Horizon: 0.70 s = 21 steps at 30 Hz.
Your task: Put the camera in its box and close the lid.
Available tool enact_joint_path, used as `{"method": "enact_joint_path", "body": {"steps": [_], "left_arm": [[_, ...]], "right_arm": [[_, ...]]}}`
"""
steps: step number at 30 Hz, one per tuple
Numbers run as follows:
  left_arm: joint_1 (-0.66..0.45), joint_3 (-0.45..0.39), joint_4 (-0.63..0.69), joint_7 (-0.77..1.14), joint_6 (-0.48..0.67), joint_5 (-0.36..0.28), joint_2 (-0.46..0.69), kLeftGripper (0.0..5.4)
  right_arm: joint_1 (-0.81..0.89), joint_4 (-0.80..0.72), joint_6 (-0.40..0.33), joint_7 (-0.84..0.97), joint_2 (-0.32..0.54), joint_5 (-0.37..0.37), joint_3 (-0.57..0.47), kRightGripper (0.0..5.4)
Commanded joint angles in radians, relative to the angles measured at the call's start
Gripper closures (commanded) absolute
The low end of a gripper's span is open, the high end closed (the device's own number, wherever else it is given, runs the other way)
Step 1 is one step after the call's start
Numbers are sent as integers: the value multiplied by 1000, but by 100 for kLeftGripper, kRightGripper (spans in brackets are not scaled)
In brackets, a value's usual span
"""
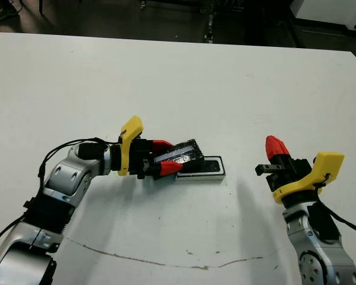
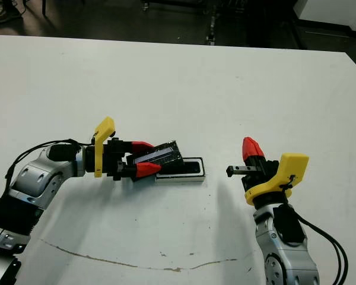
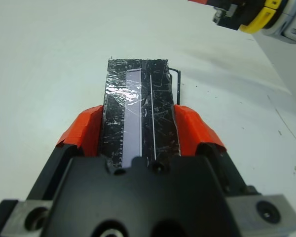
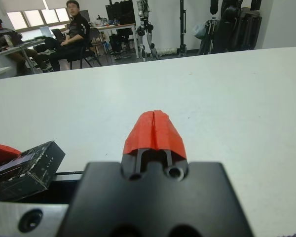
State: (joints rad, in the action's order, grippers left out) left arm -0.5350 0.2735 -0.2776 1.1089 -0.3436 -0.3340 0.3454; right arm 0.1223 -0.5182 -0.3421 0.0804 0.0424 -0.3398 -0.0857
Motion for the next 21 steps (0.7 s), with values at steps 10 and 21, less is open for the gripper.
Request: {"method": "enact_joint_path", "body": {"steps": [10,21], "left_arm": [[3,44,-92,56,6,42,-31,223],[9,56,-127,97,36,42,-45,223]], "right_arm": [[9,2,-7,-3,8,5,-3,540],[11,-2,-15,-9,6,3,-4,540]]}}
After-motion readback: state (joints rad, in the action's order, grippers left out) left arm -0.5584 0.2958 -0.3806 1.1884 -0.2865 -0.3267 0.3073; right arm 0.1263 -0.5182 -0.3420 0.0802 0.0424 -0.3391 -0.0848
